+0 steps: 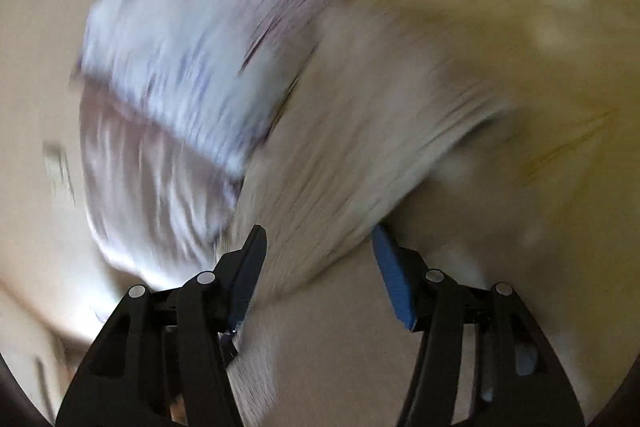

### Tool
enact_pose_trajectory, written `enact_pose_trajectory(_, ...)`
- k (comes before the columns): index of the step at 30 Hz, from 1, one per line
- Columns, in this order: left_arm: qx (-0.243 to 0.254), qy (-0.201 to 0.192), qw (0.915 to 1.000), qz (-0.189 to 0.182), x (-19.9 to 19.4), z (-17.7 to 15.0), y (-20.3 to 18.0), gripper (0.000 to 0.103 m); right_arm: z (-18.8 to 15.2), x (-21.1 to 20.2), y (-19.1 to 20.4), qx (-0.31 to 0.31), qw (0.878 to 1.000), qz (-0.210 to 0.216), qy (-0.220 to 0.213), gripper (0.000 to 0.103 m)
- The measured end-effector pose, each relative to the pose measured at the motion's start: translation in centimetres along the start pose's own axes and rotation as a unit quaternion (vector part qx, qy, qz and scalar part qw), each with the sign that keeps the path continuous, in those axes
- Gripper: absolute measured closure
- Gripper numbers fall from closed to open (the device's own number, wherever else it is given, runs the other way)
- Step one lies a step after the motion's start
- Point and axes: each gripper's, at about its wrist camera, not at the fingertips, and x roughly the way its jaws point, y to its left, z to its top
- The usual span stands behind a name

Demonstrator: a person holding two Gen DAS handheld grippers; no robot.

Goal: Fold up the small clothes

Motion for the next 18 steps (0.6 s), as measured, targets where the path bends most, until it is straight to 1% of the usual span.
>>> enact_pose_trajectory(1, -0.001, 0.000, 1.0000, 0.000, 0.3, 0.2, 0.0, 0.053, 0.5, -0.4, -0.3, 0.009, 1.000, 0.002, -0.011, 0.051)
enact_pose_trajectory(2, -0.005, 0.001, 1.0000, 0.000, 0.7, 0.4, 0.1, 0.060, 0.6, -0.6, -0.5, 0.013, 1.000, 0.003, -0.018, 0.054)
enact_pose_trajectory(4, -0.011, 0.003, 0.9999, 0.004, 1.5, 0.7, 0.0, 0.068, 0.8, -1.0, -0.5, 0.009, 0.999, 0.000, -0.037, 0.056)
enact_pose_trajectory(6, -0.009, 0.002, 0.9999, 0.008, 2.1, 1.0, -0.1, 0.081, 1.0, -0.9, -0.5, 0.002, 0.999, -0.010, -0.045, 0.060)
enact_pose_trajectory(7, 0.001, 0.000, 0.9999, 0.014, 2.4, 1.2, -0.3, 0.095, 1.1, -1.1, -0.7, 0.002, 0.999, -0.012, -0.046, 0.062)
enact_pose_trajectory(9, 0.022, -0.011, 0.9995, 0.020, 2.2, 1.6, -0.9, 0.096, 0.9, -0.8, -0.5, -0.003, 0.999, -0.016, -0.049, 0.063)
enact_pose_trajectory(12, 0.054, -0.034, 0.9977, 0.022, 0.6, 2.2, -1.8, 0.096, 0.4, -1.2, -0.3, -0.021, 0.998, -0.026, -0.052, 0.063)
enact_pose_trajectory(13, 0.070, -0.051, 0.9956, 0.035, -0.6, 2.3, -2.0, 0.096, 0.3, -1.1, -0.2, -0.027, 0.998, -0.030, -0.054, 0.063)
enact_pose_trajectory(15, 0.083, -0.067, 0.9928, 0.054, -1.7, 2.6, -1.9, 0.096, 0.1, -1.1, -0.2, -0.035, 0.997, -0.034, -0.054, 0.063)
enact_pose_trajectory(16, 0.086, -0.068, 0.9919, 0.064, -2.3, 2.7, -1.5, 0.096, 0.0, -0.9, -0.1, -0.039, 0.997, -0.037, -0.054, 0.063)
enact_pose_trajectory(18, 0.085, -0.059, 0.9918, 0.075, -2.4, 2.8, -0.7, 0.096, -0.3, -0.4, 0.0, -0.049, 0.996, -0.050, -0.055, 0.070)
